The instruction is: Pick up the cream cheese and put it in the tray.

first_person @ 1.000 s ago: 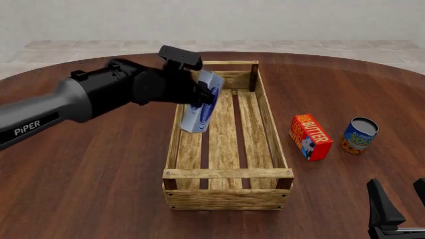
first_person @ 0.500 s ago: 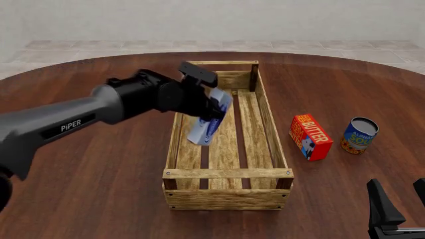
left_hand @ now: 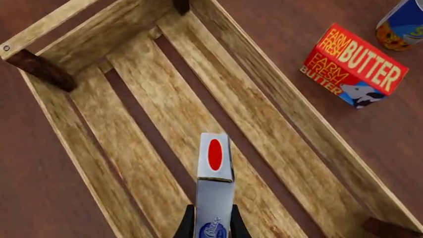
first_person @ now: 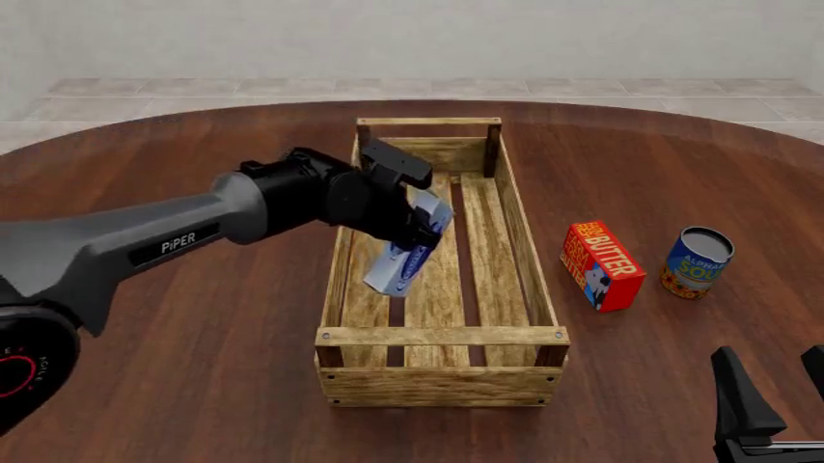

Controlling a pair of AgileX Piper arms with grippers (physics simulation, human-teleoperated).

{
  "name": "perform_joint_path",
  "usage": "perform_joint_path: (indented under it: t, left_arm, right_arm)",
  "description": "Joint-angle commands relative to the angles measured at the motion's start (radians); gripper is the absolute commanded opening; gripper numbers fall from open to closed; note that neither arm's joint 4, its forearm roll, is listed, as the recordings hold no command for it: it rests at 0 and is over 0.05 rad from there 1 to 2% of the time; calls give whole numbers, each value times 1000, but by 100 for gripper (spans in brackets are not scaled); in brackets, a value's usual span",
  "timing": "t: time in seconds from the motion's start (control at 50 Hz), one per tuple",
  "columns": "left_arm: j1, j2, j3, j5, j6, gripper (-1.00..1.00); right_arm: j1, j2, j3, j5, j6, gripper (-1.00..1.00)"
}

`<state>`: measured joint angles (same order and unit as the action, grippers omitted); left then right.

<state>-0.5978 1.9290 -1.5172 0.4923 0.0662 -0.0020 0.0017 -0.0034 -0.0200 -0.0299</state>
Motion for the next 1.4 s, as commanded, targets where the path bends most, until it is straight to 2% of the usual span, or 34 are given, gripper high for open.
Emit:
perform_joint_path:
  t: [0.02,0.42,0.92,1.4]
  left_arm:
    - [-11,31,-5,-6,10,-100]
    - [-27,87,7,-35,16,-100]
    - [-78,213,-43,-20,2,-100]
    - [-83,294,-82,-28,-5,-100]
  right_arm:
    - [0,0,0,0,0,100]
    - [0,0,0,0,0,100]
    - [0,0,0,0,0,100]
    - [0,0,0,0,0,100]
